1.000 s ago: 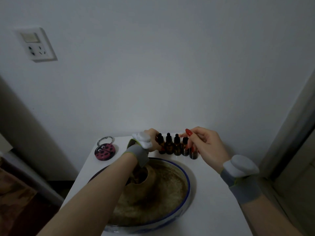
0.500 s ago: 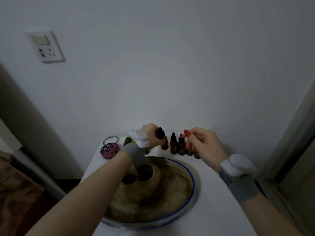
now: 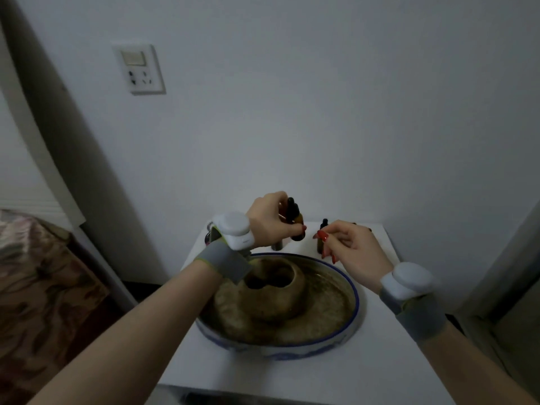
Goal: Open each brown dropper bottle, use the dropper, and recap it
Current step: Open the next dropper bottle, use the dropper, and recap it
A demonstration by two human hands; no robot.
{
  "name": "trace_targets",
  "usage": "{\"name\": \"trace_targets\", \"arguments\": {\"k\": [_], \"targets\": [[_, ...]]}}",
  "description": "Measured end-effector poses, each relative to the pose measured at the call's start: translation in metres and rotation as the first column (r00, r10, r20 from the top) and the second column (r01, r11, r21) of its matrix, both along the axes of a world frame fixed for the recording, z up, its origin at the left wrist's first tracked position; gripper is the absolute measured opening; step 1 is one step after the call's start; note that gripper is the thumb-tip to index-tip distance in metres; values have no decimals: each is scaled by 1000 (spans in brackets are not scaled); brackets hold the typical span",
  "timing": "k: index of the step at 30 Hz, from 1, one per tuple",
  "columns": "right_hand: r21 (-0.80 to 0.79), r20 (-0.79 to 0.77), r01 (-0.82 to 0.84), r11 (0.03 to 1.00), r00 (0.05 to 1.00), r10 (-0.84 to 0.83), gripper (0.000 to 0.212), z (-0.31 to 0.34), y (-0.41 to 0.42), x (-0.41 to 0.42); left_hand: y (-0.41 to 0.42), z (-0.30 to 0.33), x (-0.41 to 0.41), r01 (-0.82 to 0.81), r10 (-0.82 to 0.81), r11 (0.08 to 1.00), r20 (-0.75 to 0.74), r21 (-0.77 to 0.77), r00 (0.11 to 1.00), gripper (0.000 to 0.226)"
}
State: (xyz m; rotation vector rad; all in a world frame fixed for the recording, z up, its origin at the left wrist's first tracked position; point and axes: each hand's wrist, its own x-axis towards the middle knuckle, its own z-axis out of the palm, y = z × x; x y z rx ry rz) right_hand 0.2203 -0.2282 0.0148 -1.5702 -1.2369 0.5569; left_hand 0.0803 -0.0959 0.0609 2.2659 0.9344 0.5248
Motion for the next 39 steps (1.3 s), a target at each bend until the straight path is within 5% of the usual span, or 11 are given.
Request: {"name": "trace_targets", "arguments": {"k": [19, 34, 39], "targets": [[144, 42, -117, 983, 993, 112, 20, 15, 11, -56, -36, -38, -79, -28, 26, 1000, 332, 2, 943, 24], [168, 72, -98, 981, 994, 87, 17, 17, 17, -65, -54, -54, -77, 7, 1, 1000, 404, -17, 915, 23], [178, 17, -69, 982, 998, 67, 18, 17, 16, -65, -63, -57, -79, -3, 16, 999, 390, -34, 921, 42]]}}
